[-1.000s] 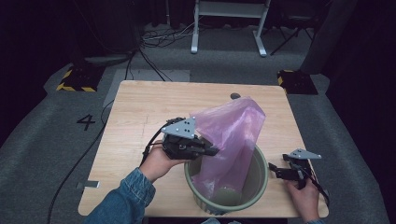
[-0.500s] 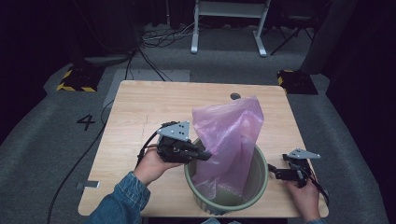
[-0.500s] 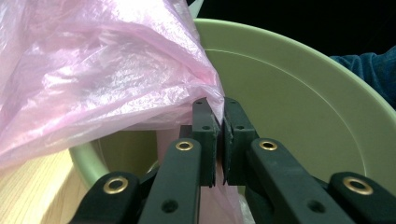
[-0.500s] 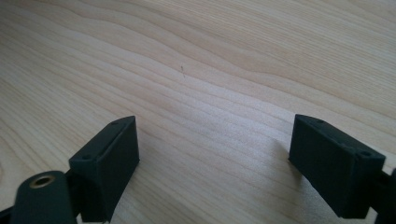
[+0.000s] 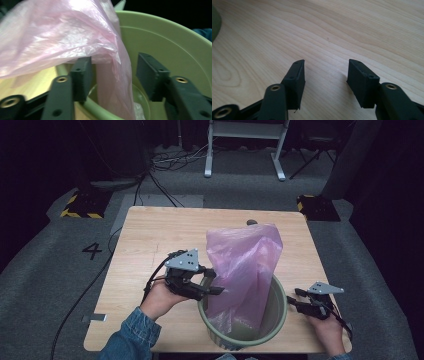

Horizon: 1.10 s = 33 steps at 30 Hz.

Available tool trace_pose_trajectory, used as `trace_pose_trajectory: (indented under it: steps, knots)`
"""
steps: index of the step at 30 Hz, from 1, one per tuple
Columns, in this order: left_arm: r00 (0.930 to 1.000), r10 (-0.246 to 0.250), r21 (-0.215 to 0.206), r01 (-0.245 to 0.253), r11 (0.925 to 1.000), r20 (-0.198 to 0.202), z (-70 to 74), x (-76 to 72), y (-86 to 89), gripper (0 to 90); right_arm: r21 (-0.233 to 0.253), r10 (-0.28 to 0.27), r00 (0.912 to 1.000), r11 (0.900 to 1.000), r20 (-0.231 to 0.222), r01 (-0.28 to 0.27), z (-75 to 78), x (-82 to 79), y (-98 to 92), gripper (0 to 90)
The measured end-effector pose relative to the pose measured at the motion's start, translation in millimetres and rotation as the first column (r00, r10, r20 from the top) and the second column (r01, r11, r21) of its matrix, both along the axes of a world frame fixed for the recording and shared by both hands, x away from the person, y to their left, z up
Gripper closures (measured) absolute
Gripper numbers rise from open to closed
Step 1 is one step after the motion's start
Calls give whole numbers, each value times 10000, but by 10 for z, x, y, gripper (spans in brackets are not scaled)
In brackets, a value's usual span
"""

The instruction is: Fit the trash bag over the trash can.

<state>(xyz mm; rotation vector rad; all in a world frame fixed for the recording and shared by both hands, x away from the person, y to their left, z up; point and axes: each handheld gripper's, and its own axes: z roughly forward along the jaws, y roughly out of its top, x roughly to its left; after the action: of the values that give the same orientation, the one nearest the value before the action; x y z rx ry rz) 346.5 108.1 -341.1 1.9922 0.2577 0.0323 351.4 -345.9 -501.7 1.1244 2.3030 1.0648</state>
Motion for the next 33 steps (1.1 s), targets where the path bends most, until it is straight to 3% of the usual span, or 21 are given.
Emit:
trace_pose_trajectory:
  steps: [5,8,13,22,29,33]
  knots:
    - [9992,390,-297,-387,9988,70,33,-23,116,351,756,456,9980,9962,-444,-422,100,17,-19,484]
    - [9985,543,-662,-547,9963,-78,18,10,216,316,1237,584,9976,9909,-371,-534,190,12,-38,472]
    - [9965,753,-1032,-787,9915,-366,17,32,314,315,1592,905,9958,9834,-140,-871,399,24,-63,444]
    - [9938,1083,-892,-1101,9899,-250,136,139,206,311,2098,1306,9890,9673,701,-1426,886,51,-41,400]
    - [9943,1054,-959,-1065,9897,-168,216,226,131,315,2265,1576,9832,9582,926,-1749,1170,99,3,362]
    - [9958,898,-1029,-909,9905,-151,225,224,121,317,2443,1908,9750,9459,1141,-2137,1328,134,27,346]
